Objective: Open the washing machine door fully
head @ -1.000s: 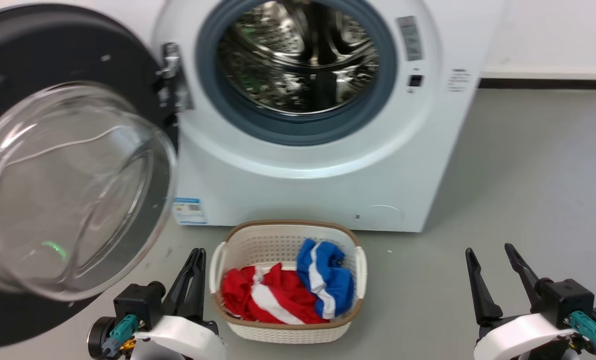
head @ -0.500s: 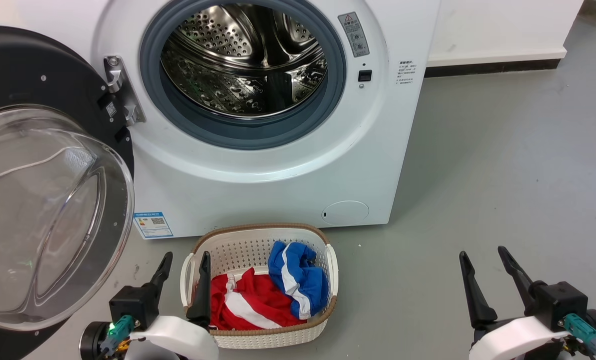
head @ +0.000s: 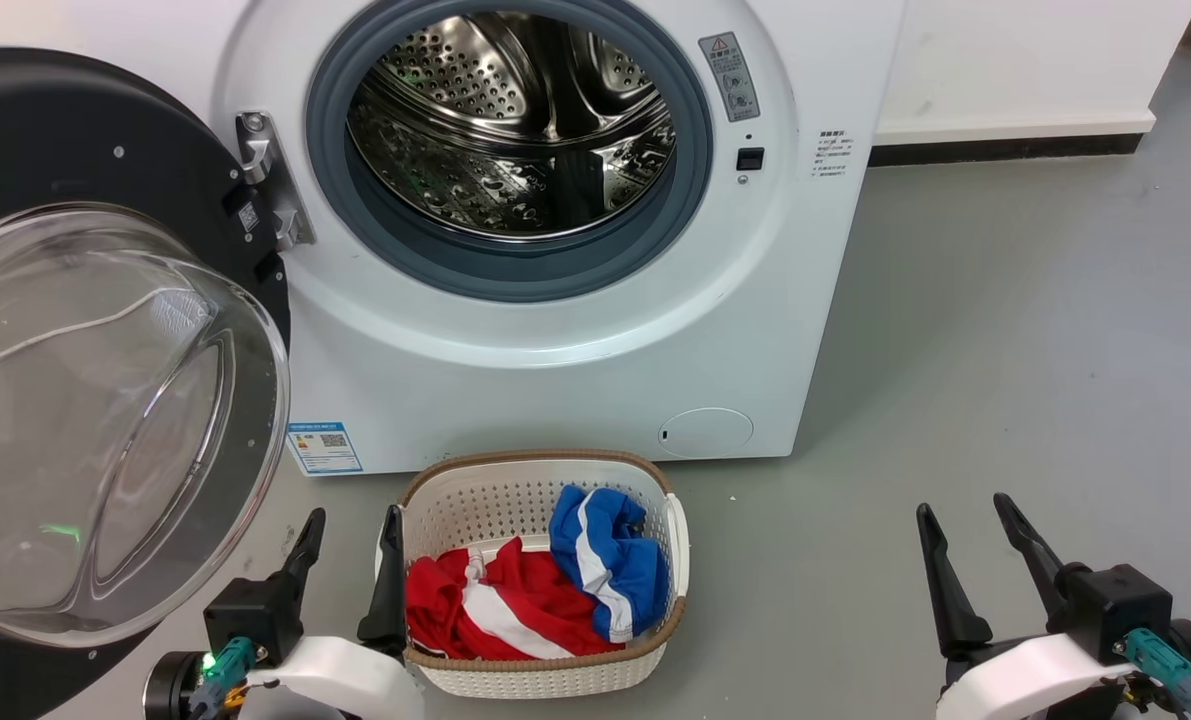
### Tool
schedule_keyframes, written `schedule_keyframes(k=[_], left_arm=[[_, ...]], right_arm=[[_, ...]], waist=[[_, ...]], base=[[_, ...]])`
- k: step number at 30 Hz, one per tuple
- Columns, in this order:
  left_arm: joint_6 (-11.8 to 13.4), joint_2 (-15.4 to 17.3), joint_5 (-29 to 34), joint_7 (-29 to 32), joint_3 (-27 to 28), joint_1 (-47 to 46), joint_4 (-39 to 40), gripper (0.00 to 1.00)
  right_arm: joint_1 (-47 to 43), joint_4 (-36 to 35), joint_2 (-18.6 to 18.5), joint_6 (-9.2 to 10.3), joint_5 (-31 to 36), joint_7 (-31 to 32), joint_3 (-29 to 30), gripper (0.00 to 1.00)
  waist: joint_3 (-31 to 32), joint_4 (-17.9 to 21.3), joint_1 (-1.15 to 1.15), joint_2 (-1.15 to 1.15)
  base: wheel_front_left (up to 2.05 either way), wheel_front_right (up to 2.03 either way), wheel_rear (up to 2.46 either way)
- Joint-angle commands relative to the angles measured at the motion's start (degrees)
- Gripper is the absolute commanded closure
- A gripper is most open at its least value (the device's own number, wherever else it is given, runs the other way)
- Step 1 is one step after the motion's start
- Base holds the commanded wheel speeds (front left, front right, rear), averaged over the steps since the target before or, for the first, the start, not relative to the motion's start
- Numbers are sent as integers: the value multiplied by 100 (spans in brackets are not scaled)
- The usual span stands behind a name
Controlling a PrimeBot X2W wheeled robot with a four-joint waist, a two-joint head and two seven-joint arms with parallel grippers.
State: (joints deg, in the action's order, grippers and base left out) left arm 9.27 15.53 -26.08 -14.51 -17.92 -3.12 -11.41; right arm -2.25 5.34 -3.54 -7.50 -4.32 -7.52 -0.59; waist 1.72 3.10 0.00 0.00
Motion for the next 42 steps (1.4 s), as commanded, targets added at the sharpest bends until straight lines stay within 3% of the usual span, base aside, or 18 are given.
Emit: schedule_keyframes(k=[1, 18, 19, 22, 42], left_arm=[[15, 12, 27, -34, 18, 39, 13, 0], [11, 61, 20, -51, 26, 36, 26, 0], [0, 38, 16, -31, 9, 0, 24, 100], [-18, -15, -46, -10, 5, 60, -58, 100], [-447, -320, -1764, 523, 622, -64, -128, 100]], right_arm=[[-9, -31, 9, 2, 22, -2, -10, 0], [-26, -7, 28, 2, 6, -11, 1, 0], [-8, -3, 11, 0, -1, 18, 0, 100], [-47, 104, 14, 0, -61, 37, -1, 100], [205, 293, 23, 0, -2340, 391, 180, 100]], waist=[[-1, -4, 0, 0], [9, -25, 0, 0], [9, -26, 0, 0], [7, -28, 0, 0], [-24, -74, 0, 0]], base=[[0, 0, 0], [0, 0, 0], [0, 0, 0], [0, 0, 0], [0, 0, 0]])
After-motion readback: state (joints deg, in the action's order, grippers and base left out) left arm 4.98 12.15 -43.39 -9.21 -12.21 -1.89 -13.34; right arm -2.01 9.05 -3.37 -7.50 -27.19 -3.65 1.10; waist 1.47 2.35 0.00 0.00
